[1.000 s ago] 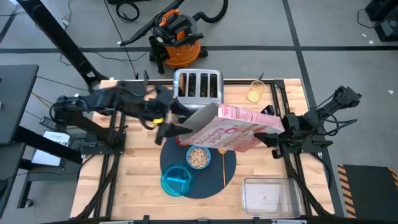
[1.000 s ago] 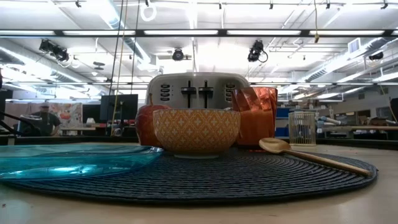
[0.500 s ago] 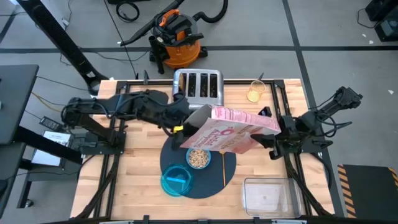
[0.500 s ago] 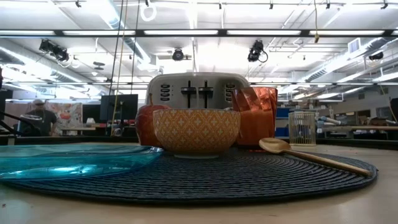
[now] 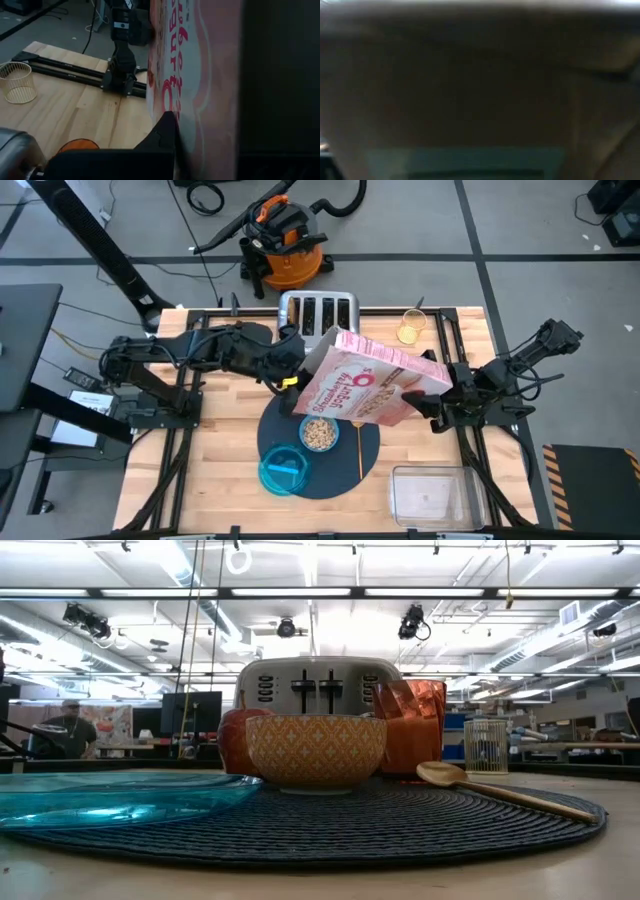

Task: Arrange a breakfast setting
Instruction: Pour the pink cereal box into the blue bowl

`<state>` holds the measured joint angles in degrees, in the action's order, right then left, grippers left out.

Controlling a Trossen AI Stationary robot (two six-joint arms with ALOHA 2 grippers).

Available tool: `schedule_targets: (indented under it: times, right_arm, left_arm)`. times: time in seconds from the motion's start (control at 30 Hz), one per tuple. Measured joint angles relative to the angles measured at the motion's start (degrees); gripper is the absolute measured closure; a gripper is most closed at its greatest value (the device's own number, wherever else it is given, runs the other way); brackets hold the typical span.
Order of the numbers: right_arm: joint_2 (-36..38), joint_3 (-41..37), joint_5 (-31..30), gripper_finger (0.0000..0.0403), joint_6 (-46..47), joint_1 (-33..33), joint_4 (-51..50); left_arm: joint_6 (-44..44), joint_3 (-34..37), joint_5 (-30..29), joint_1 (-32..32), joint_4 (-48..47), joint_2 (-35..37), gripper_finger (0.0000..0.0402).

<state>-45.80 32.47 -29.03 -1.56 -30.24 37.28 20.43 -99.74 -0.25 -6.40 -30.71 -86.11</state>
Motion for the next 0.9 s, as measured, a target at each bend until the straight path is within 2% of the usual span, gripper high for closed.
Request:
schedule_targets:
  times: [0.2, 0.37, 0.67, 0.9]
  right_arm:
    - [0.0, 0.0, -1.6, 0.0098, -1.6, 0.0, -0.1]
    - [0.0, 0.0, -3.0, 0.0065, -2.0, 0.0, -0.4]
    - [0.7, 0.1, -5.9, 0.0052, -3.1, -0.1, -1.6]
    - [1.7, 0.1, -7.1, 0.0052, -2.7, -0.3, -3.9]
  left_arm:
    - [0.0, 0.1, 0.0, 1.0, -2.7, 1.3, 0.0400]
    - [-0.1, 0.1, 0.0, 1.5, -4.9, 3.5, 0.0400]
    - [3.6, 0.0, 0.2, 1.5, -16.9, 8.9, 0.0401]
    - [13.7, 0.0, 0.0, 1.5, -32.5, 14.9, 0.0401]
